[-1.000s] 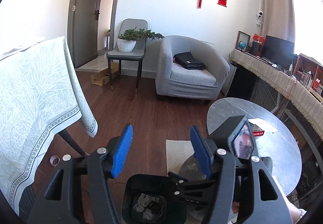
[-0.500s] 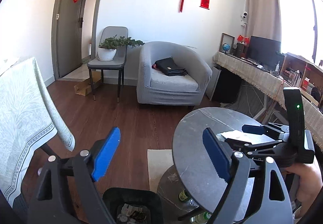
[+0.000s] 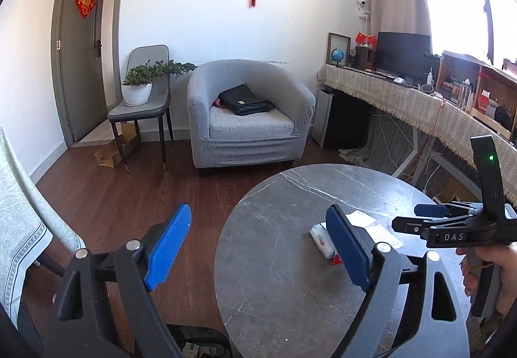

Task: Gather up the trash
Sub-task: 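Move both open tools back over the marble table, then grasp the SanDisk box with the right gripper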

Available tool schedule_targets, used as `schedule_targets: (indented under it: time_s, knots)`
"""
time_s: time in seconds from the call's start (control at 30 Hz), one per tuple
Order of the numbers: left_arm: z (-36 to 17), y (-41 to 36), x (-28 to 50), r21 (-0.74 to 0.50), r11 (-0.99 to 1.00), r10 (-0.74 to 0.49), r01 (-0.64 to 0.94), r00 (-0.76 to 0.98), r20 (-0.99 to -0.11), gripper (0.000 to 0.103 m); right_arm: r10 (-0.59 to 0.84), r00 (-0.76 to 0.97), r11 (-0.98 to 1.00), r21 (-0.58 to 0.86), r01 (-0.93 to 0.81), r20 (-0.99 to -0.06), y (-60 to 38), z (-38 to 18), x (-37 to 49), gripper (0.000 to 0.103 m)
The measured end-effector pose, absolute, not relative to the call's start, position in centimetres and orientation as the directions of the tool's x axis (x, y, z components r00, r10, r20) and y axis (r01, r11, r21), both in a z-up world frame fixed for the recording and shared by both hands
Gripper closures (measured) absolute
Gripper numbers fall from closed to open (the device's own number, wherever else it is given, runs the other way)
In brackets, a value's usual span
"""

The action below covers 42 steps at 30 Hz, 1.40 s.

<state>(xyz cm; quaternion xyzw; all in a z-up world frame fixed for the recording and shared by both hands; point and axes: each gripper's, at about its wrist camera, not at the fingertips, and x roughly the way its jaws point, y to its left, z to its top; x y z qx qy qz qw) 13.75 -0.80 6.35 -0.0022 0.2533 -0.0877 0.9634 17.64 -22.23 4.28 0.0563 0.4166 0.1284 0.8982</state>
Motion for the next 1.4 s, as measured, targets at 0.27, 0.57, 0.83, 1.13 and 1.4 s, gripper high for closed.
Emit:
schedule_targets:
  time_s: [0.27,0.57,0.83,1.13,1.4]
  knots:
    - [2.7,-2.3,16.4,-0.065,0.982,-0.186,0.18,0.813,-0.553,0.015,0.429,0.547,0.898,0.404,-0.175,-0.718,-23.6,1.6,18.3,0.034]
    - [1.4,-3.0,17.1,-0.075,0.974,-0.215,0.211,0.781,-0.586,0.015,0.558,0.51,0.81,0.565,-0.161,-0.655,-23.5,-0.3,19.2,0.057]
    - [-0.4,-3.7,18.4,-0.079,0.966,-0.24,0.247,0.732,-0.637,0.015,0.626,0.492,0.757,0.623,-0.198,-0.605,-23.0,-0.1,19.1,0.082]
    - [-1.8,-4.8,19.0,-0.075,0.968,-0.226,0.238,0.709,-0.668,0.015,0.659,0.486,0.736,0.627,-0.256,-0.574,-22.5,1.4,18.6,0.097]
    - [-0.7,-5.7,19.2,-0.098,0.965,-0.247,0.245,0.711,-0.658,0.015,0.631,0.535,0.752,0.613,-0.244,-0.561,-25.4,2.6,17.7,0.099]
